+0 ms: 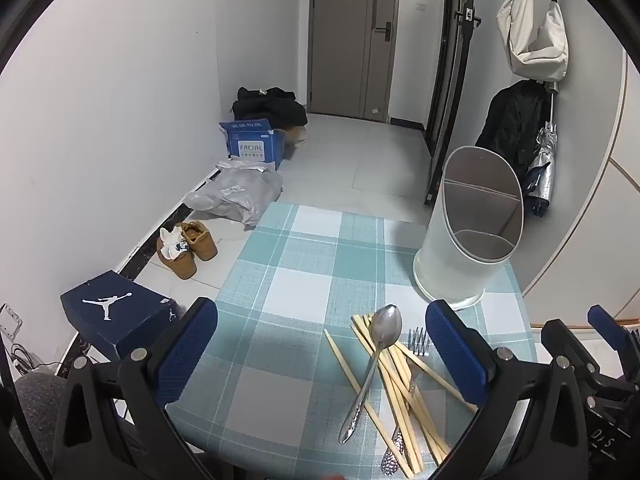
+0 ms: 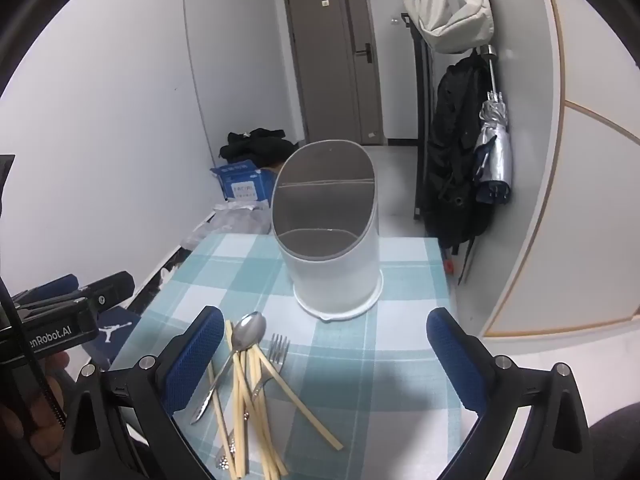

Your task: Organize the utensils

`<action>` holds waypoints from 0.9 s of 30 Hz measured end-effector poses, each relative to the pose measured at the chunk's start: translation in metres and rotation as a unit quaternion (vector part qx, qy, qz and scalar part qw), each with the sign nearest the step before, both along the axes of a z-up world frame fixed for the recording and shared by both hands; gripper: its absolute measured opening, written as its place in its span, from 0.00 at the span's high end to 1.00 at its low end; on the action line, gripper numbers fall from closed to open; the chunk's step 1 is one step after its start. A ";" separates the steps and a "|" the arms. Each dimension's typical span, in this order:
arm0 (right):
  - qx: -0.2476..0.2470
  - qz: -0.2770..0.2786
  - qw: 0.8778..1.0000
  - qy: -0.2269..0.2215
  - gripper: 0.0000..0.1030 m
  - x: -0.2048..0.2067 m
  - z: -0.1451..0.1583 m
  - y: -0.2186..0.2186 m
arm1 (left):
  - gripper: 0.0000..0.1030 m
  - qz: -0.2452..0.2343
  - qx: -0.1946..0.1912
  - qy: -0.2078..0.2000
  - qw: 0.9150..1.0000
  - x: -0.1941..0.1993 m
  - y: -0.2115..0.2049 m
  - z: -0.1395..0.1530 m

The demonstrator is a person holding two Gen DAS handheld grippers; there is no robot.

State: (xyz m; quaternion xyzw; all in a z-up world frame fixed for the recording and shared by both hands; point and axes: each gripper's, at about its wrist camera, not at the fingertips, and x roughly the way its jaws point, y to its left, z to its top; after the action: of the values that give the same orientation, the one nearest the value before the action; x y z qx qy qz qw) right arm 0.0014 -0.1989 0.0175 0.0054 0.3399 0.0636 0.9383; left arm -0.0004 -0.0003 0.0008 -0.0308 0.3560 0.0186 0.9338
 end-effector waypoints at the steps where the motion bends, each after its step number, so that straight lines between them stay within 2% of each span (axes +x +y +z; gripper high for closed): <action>1: -0.001 -0.001 1.000 -0.012 0.01 -0.002 0.000 0.000 | 0.01 0.001 0.000 0.000 1.000 0.000 0.000 0.000; 13: -0.010 -0.006 1.000 -0.007 0.01 -0.006 0.010 0.005 | 0.01 -0.002 0.005 -0.004 1.000 0.000 0.000 0.001; 27: -0.010 0.005 1.000 -0.011 0.01 -0.005 0.005 0.002 | 0.01 0.002 0.004 0.000 1.000 0.002 0.002 -0.003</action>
State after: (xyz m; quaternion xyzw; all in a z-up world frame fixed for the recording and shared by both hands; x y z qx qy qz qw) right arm -0.0037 -0.1971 0.0222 -0.0059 0.3305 0.0651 0.9415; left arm 0.0014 0.0015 -0.0018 -0.0276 0.3560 0.0217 0.9338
